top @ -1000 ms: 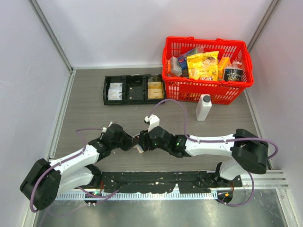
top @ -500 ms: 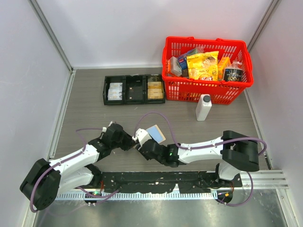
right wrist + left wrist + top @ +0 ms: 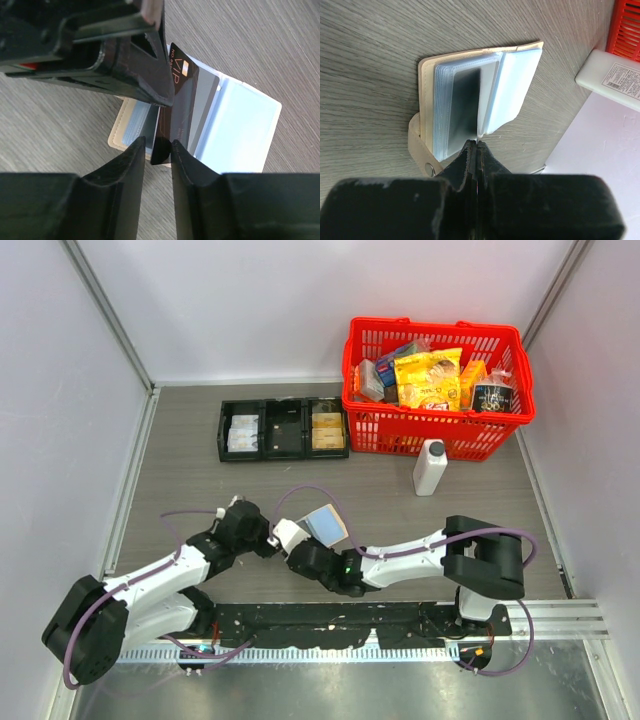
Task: Take the credit cards out of the card holder
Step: Remove the credit card from the card holder.
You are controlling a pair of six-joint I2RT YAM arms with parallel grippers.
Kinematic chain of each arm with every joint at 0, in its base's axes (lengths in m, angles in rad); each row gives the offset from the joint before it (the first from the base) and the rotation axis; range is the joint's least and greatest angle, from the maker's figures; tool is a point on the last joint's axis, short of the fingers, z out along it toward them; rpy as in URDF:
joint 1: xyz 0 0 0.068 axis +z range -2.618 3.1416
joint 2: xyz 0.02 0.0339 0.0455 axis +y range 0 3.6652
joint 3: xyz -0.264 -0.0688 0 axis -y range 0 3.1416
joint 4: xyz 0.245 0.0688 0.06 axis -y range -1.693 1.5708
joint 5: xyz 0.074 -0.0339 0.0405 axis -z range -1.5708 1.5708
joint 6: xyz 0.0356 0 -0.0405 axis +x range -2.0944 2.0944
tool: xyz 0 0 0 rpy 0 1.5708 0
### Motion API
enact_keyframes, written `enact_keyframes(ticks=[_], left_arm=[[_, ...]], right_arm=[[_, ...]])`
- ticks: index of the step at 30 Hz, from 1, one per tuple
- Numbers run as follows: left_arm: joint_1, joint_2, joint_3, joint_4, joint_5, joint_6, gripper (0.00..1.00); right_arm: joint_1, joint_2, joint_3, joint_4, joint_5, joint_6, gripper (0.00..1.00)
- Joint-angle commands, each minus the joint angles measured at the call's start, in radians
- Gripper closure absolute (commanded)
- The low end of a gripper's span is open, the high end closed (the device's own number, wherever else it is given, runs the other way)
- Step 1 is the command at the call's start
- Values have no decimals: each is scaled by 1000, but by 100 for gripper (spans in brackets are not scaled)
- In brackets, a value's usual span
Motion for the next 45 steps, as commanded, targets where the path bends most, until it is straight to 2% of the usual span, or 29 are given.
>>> enact_keyframes(ticks=[1, 2, 3, 4, 5, 7, 11, 14, 16, 19, 24, 28, 38, 41, 44, 45], left_arm=[[-1, -5, 39, 1, 12, 13, 100], [-1, -9, 40, -2, 12, 15, 100], [-1, -13, 40, -5, 13, 16, 100], [-1, -18, 45, -11, 10, 18, 100], [0, -24, 51, -26, 7, 24, 100], [-1, -45, 72, -72, -7, 41, 92], [43, -94, 143, -215, -8, 81, 57], [103, -121, 210, -333, 15, 136, 40], [137, -110, 269, -434, 21, 177, 33], [163, -62, 338, -500, 50, 230, 31], [180, 49, 411, -479, 171, 262, 33], [180, 93, 456, -485, 190, 282, 37], [180, 142, 448, -474, 210, 286, 57], [180, 152, 447, -462, 210, 286, 66], [180, 159, 448, -453, 208, 286, 81], [180, 160, 448, -450, 205, 286, 88]], right_arm=[[14, 16, 34, 67, 99, -44, 76], [17, 18, 32, 68, 104, -53, 80], [19, 18, 32, 68, 107, -59, 91], [22, 16, 32, 65, 116, -70, 99], [26, 13, 31, 64, 122, -76, 99], [29, -5, 23, 56, 136, -84, 99], [34, -60, -3, 59, 167, -84, 99], [40, -102, -14, 59, 202, -114, 99], [43, -120, -20, 61, 219, -125, 99], [54, -139, -26, 71, 245, -151, 99], [69, -139, -25, 78, 265, -180, 99], [72, -131, -23, 88, 274, -191, 99], [80, -114, -15, 111, 285, -214, 99], [83, -111, -14, 116, 288, -217, 99], [83, -108, -14, 120, 288, -219, 99], [83, -105, -11, 120, 286, -220, 99]])
